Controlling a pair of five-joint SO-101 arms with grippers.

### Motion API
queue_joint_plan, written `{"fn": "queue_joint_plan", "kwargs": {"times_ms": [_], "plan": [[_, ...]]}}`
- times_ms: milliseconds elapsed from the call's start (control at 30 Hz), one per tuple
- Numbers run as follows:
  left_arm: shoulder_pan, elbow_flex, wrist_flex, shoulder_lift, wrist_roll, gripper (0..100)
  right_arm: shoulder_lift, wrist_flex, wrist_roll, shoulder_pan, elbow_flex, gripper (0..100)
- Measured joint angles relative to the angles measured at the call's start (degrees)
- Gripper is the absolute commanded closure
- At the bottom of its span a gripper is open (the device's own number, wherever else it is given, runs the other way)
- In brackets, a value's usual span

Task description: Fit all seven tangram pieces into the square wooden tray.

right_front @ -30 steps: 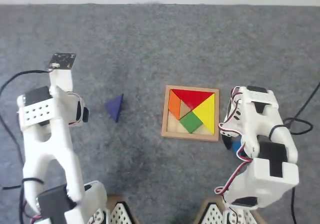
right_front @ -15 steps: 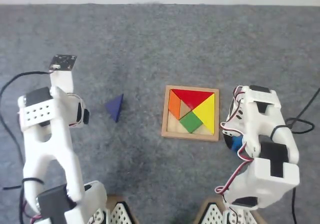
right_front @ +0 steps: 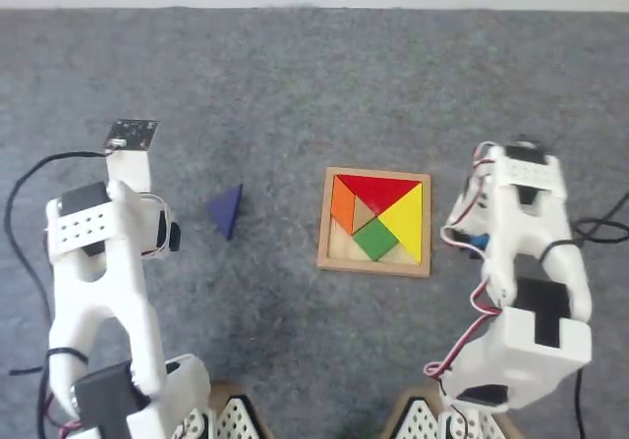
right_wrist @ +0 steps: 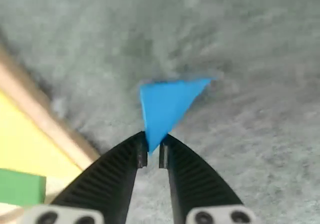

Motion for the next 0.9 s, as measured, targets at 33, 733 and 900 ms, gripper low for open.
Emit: {"fn": "queue_joint_plan", "kwargs": {"times_ms": [33,733,900], "plan": [[0.0,0.35,-0.09,0.0,0.62,84,0.0,0.0,-0.09,0.88,-0.35,87.9],[11.52,11.08,-9.49,-0.09,9.14,84,-5.19,23.3,27.25,-13.63,-26.37,87.6],[11.52,11.43,-9.76,-0.09,9.23,84,-16.35,26.73,60.48,-8.18,-30.86,87.6]]}}
